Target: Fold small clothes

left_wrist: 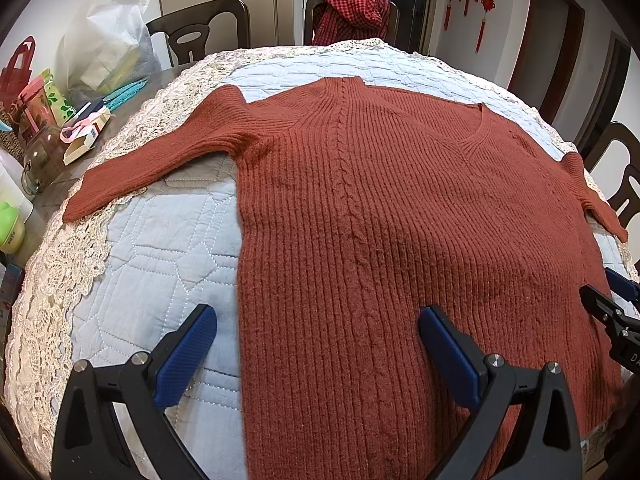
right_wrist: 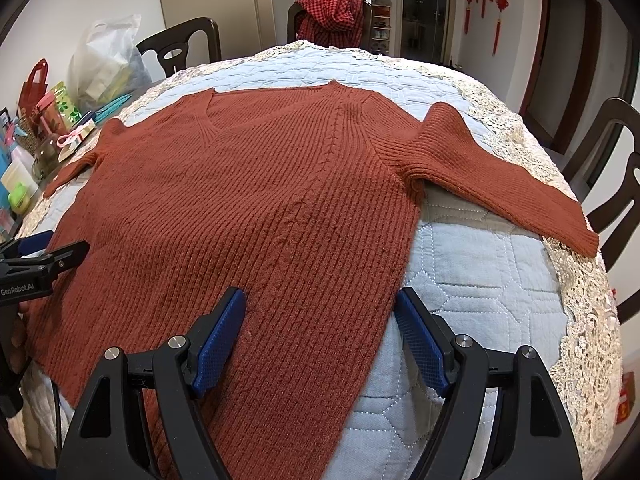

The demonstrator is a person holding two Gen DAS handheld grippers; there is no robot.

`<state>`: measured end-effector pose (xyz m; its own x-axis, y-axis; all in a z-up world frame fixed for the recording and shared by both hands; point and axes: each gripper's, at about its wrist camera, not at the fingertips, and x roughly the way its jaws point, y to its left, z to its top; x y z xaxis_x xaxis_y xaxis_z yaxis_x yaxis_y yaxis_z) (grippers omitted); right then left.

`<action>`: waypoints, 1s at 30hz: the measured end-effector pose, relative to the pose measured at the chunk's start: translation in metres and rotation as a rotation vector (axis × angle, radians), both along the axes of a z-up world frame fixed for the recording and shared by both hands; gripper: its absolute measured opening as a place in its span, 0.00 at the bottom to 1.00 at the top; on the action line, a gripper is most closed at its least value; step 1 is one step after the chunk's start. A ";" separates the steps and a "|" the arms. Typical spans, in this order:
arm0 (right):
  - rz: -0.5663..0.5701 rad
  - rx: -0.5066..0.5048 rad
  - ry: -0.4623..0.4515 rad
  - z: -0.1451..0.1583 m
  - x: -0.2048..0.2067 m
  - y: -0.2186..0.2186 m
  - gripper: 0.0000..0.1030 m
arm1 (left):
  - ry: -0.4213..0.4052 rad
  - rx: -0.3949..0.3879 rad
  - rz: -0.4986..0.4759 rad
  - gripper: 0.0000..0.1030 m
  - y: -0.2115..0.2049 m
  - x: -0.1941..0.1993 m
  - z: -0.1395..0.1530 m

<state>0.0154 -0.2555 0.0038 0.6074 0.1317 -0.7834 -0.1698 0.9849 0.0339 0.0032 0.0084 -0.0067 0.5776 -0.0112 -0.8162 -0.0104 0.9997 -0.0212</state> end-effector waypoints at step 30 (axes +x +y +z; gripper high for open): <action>0.000 0.006 0.005 0.001 0.001 -0.001 0.75 | 0.003 0.005 0.000 1.00 -0.001 0.000 0.000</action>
<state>0.0162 -0.2568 0.0049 0.6034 0.1369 -0.7856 -0.1701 0.9846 0.0410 0.0030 0.0072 -0.0065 0.5755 -0.0074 -0.8178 -0.0101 0.9998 -0.0162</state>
